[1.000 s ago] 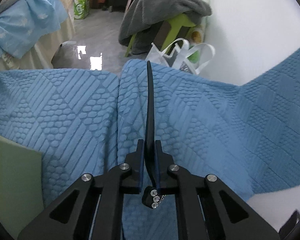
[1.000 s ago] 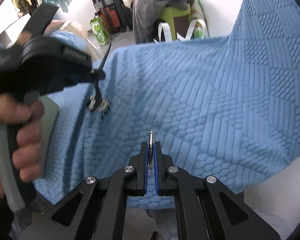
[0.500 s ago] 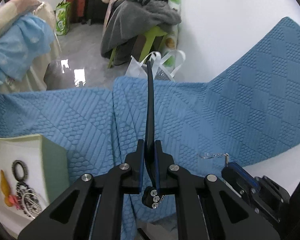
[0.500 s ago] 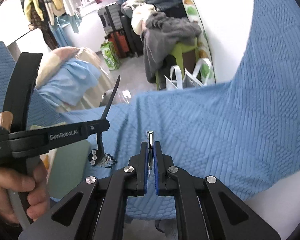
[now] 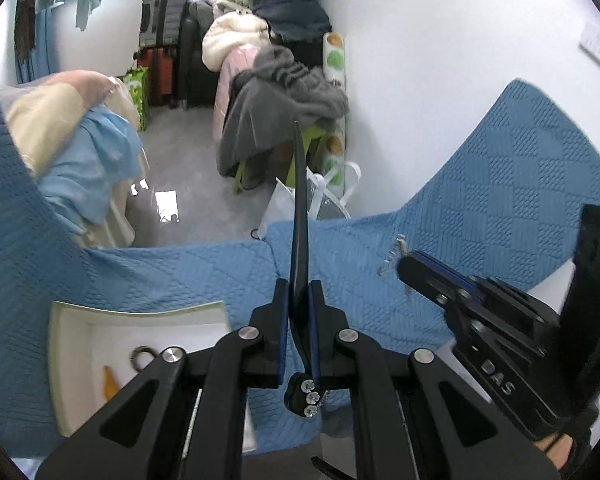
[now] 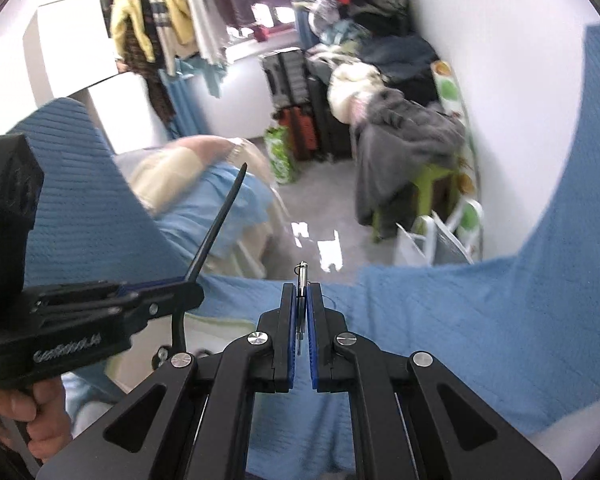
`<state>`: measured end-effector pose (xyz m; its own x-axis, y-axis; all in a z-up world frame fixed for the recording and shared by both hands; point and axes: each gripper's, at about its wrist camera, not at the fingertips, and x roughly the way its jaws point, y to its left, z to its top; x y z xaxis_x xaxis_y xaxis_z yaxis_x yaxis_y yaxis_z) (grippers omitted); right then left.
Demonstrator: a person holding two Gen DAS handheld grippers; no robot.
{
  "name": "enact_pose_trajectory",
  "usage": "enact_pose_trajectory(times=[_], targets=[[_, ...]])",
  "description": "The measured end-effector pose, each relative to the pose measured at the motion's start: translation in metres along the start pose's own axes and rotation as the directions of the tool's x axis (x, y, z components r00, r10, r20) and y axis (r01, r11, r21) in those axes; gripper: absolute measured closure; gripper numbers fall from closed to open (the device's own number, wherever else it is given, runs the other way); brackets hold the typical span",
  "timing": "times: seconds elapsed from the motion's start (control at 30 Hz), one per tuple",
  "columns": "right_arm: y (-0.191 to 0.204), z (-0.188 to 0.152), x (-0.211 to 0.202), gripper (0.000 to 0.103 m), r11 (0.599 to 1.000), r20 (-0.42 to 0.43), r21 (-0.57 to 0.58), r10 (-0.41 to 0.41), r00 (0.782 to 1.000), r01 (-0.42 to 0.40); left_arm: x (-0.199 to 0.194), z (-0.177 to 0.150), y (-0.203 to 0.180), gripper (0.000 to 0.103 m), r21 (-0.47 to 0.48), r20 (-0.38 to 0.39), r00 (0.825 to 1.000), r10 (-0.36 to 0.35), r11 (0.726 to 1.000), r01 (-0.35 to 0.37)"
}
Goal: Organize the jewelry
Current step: 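Carry the hair stick and silver pin into the white box and open both tools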
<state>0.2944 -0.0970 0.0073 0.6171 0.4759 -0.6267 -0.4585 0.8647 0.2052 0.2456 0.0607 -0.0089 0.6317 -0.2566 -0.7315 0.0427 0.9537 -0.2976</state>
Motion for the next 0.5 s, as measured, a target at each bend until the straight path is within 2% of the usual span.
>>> enact_pose_trajectory(times=[0.1, 0.23, 0.37, 0.5], targets=[[0.033, 0.002, 0.010, 0.099, 0.999, -0.010, -0.012, 0.037, 0.999, -0.037, -0.014, -0.003, 0.025, 0.094, -0.021, 0.009, 1.000, 0.018, 1.000, -0.018], [0.070, -0.009, 0.036, 0.099, 0.997, -0.056, -0.039, 0.061, 0.997, -0.063, -0.016, -0.021, 0.056, 0.094, -0.036, -0.003, 0.997, 0.080, 0.996, -0.080], [0.093, -0.030, 0.068, 0.099, 0.995, -0.124, -0.058, 0.069, 0.990, -0.076, -0.002, -0.043, 0.088, 0.094, -0.045, -0.049, 0.992, 0.119, 0.992, -0.121], [0.105, -0.060, 0.107, 0.099, 0.995, -0.209, -0.060, 0.060, 0.976, -0.074, 0.018, -0.064, 0.119, 0.094, -0.062, -0.111, 0.986, 0.128, 0.989, -0.136]])
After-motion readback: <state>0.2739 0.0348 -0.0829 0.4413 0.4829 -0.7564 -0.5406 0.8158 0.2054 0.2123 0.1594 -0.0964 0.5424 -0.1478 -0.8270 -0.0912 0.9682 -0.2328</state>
